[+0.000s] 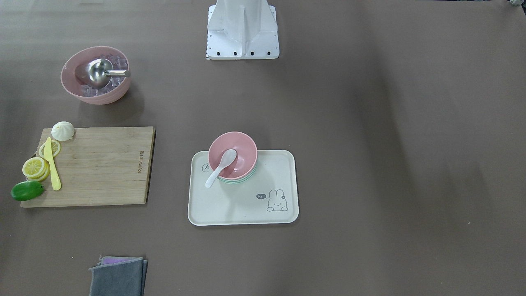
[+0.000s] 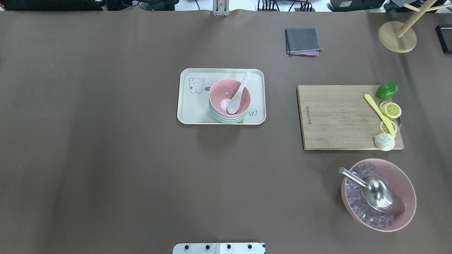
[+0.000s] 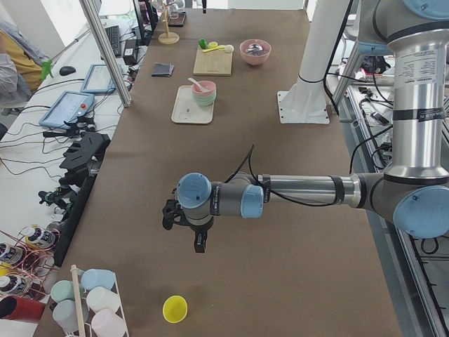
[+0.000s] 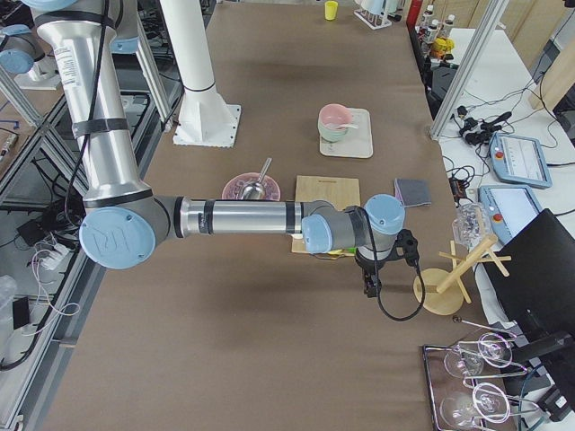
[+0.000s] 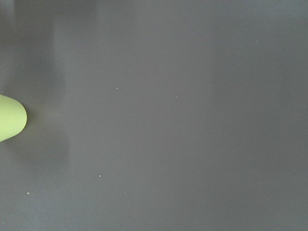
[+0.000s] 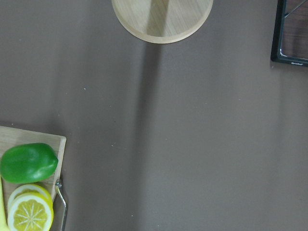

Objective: Stack pink bowl on green and place spoon

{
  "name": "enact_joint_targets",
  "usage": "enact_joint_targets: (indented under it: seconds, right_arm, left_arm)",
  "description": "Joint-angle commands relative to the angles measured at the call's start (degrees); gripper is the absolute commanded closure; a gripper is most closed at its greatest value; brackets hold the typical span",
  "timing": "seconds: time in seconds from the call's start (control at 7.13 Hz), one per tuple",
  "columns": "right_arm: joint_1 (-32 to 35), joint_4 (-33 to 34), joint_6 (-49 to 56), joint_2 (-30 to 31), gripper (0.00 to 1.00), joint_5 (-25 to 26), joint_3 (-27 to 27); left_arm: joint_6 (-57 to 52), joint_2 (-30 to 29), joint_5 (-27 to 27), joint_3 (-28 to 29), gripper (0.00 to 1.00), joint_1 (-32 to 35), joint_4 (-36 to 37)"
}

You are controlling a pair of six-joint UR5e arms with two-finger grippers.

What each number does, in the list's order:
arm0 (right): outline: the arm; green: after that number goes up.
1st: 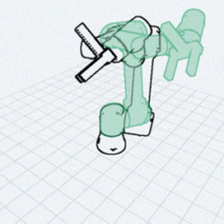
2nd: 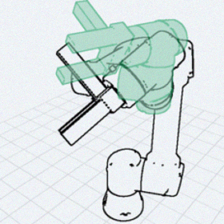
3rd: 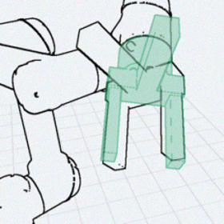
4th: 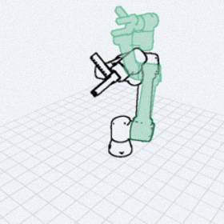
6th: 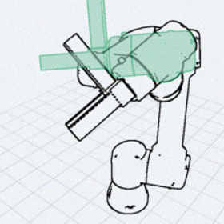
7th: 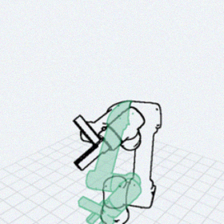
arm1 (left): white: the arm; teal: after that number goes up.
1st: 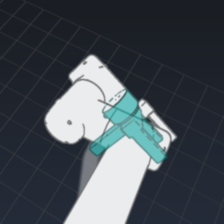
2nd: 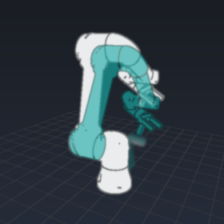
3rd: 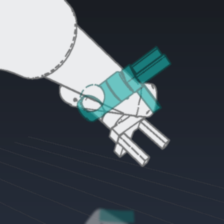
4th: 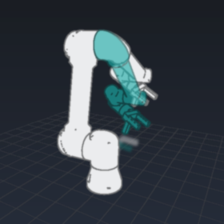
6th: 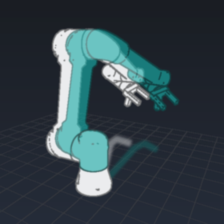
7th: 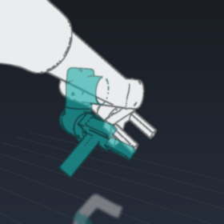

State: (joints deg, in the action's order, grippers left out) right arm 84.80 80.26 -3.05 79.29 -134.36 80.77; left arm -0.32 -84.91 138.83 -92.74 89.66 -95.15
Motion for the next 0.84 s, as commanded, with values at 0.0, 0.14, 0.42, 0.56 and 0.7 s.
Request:
enact_joint_targets:
  seconds: [0.0,0.14,0.42,0.56,0.7]
  right_arm:
    - [0.0,-0.2,0.1,-0.2,0.0,0.4,0.3]
    - [0.3,-0.2,0.6,0.3,0.0,0.4,1.0]
    - [0.5,-0.2,0.8,1.2,0.0,0.1,2.4]
    - [0.6,-0.2,0.8,2.8,0.0,0.0,4.1]
    - [0.5,-0.1,0.7,3.6,0.0,-0.1,5.6]
  left_arm:
    - [-0.8,-0.2,0.0,2.9,0.02,0.2,-1.8]
    - [-0.6,-0.5,0.0,3.2,0.02,0.2,-1.9]
    - [-0.3,-0.7,0.0,1.9,0.02,0.3,-1.4]
    - [-0.3,-0.7,0.0,1.9,0.02,0.3,-1.3]
    - [-0.3,-0.8,0.0,1.8,0.02,0.3,-1.3]
